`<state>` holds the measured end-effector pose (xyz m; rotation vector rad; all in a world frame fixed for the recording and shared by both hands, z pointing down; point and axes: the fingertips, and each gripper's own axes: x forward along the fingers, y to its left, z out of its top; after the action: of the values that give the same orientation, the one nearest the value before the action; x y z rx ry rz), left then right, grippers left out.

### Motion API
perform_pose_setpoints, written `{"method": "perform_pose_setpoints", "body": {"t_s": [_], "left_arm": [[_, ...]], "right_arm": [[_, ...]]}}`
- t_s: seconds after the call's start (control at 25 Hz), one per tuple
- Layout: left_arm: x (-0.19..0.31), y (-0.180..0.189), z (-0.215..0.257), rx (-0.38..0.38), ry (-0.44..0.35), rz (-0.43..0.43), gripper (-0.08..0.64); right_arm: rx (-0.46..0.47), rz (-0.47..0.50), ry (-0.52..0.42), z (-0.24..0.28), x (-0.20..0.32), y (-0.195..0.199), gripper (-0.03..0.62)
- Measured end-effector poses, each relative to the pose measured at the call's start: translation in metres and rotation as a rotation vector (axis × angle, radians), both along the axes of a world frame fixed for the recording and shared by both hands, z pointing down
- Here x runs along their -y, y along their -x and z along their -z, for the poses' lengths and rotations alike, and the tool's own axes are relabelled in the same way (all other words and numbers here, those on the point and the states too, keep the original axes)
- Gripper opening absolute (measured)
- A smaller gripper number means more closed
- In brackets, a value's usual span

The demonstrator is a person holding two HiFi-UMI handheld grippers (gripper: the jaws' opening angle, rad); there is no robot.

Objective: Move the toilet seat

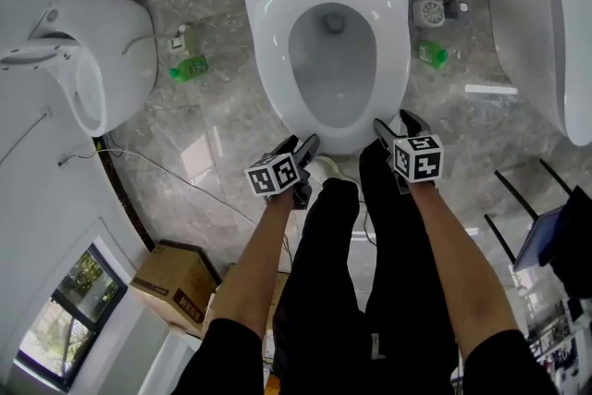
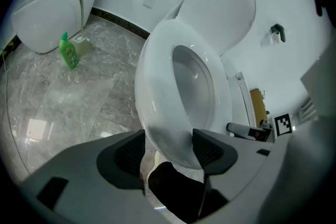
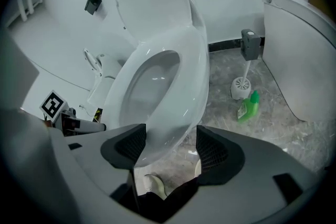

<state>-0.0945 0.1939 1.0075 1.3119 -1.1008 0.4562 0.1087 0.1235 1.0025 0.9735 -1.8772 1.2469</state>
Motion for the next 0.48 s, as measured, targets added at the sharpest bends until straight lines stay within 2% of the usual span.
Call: {"method": "perform_pose_setpoints", "body": {"t_s": [0.16,0.24,0.48], "left_arm": [[0.001,-0.004,-0.001,-0.068,-0.013,0.000,0.281],[0.004,-0.008,0.002,-0.093,-0.029,0.000,0.319],[0.005,-0.012,-0.008,-0.058,0.020,-0.013,0.319]], "right_arm": [[0.079,-0.001,0.034,-0.001,-0.002,0.006,0.282],[0.112,0.005,0.060,-0.002,-0.003,0.011,0.282],[0.121,0.039,0.125,-0.010,-0.008,0.013,0.282]]}}
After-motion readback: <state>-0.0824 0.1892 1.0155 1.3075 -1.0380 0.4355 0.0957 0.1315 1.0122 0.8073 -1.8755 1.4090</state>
